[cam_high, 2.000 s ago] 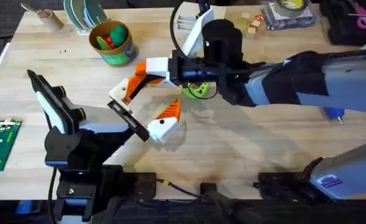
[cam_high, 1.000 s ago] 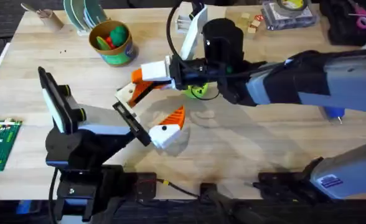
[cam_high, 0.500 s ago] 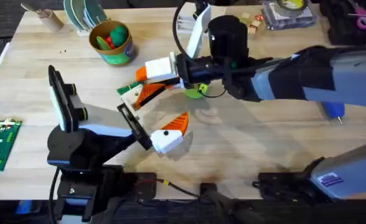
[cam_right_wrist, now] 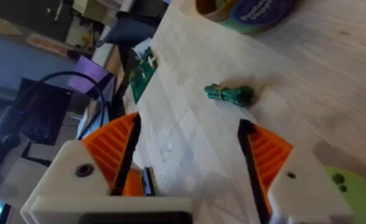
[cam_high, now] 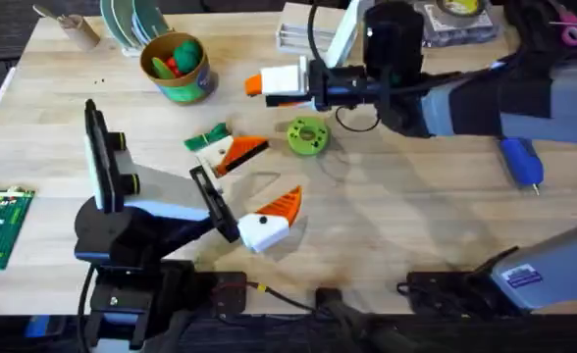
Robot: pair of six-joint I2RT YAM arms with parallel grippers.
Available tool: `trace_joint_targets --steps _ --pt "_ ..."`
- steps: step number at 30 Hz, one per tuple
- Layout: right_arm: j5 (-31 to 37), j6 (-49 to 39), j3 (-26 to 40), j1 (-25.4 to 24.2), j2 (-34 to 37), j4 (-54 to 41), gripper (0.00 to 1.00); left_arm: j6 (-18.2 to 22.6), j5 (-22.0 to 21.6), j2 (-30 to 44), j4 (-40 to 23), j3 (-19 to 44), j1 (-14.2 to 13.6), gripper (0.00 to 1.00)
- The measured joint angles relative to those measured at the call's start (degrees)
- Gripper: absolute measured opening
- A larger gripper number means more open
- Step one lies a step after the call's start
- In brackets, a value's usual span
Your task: Pick up the gripper from the table and insert it into the empty holder that is missing its gripper. Then pick up a screw, insert it into the mounting hole, and use the screwdriver to tighten it. Finally, clean up the table by picking up the vegetable and placing it into the bucket.
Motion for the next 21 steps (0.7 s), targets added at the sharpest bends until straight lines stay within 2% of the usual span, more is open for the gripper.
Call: trace_joint_targets --steps 3,6,9,14,17,18,21 --pt "0.6 -4.0 1.7 -1.6 -1.6 -7.9 0.966 2.2 3.3 0.0 0.0 0.0 0.0 0.994" --pt "2.3 -10.4 4.2 -2.9 -4.1 -21.7 0.969 4.2 5.8 0.0 0.0 0.0 0.0 0.993" --pt "5.1 -18.1 7.2 -3.6 -6.8 -35.2 0.971 5.7 7.2 0.0 0.0 0.0 0.0 0.993" --pt "6.5 -26.6 10.3 -3.6 -11.7 -47.2 0.970 7.3 8.3 0.0 0.0 0.0 0.0 0.993" --pt "3.5 -28.8 10.7 -3.9 -14.4 -51.7 0.973 7.7 8.5 0.0 0.0 0.0 0.0 0.993" --pt "-1.5 -29.8 10.9 -4.3 -15.2 -55.6 0.972 7.9 8.5 0.0 0.0 0.0 0.0 0.993" --pt "-5.6 -31.0 10.9 -4.4 -14.6 -60.0 0.973 8.1 8.6 0.0 0.0 0.0 0.0 0.993"
